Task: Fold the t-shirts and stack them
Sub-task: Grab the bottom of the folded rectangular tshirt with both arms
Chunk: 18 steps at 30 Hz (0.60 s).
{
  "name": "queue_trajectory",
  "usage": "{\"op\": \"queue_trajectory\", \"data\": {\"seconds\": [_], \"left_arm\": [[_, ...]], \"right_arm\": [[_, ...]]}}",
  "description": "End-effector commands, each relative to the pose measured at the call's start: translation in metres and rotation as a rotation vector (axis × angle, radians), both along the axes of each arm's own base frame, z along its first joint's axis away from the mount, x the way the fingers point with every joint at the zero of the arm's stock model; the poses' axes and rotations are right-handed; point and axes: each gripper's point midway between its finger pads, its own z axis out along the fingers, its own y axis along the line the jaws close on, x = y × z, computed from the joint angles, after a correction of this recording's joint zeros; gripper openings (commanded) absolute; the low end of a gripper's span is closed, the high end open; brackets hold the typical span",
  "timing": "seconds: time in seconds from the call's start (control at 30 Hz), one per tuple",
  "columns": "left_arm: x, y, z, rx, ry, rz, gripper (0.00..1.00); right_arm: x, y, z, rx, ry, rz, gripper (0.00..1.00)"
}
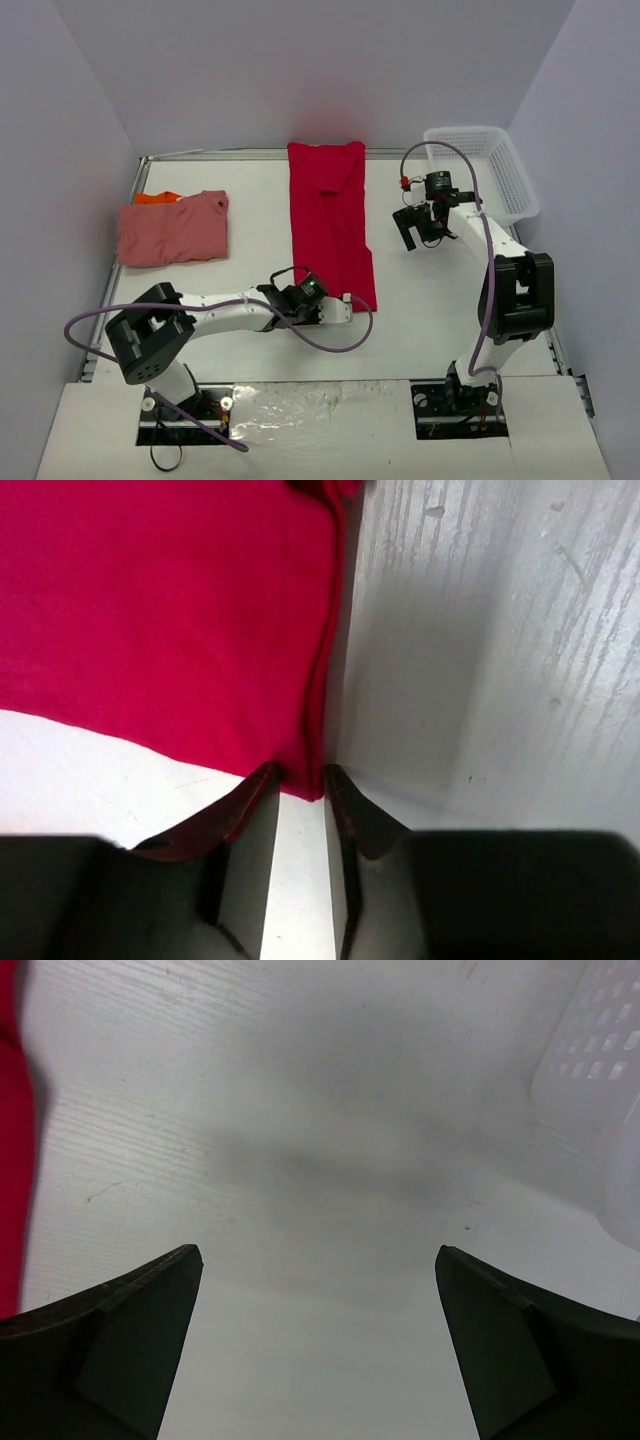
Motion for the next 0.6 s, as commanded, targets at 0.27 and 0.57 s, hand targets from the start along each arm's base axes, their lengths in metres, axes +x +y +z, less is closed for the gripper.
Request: {"op": "queue_trajectory", "data": {"seconds": [0.27, 0.57], "left_arm": [[0.012, -0.011, 0.016, -0.013, -0.041, 0.033, 0.02], [0.008, -0.016, 0.050, -0.110, -0.057, 0.027, 0.02]], "right_arm": [[-0.001, 0.003, 0.012, 0.024, -0.011, 0.029, 1.00], [-0.047, 0.049, 0.041, 0.120, -0.022, 0.316, 1.00]]}}
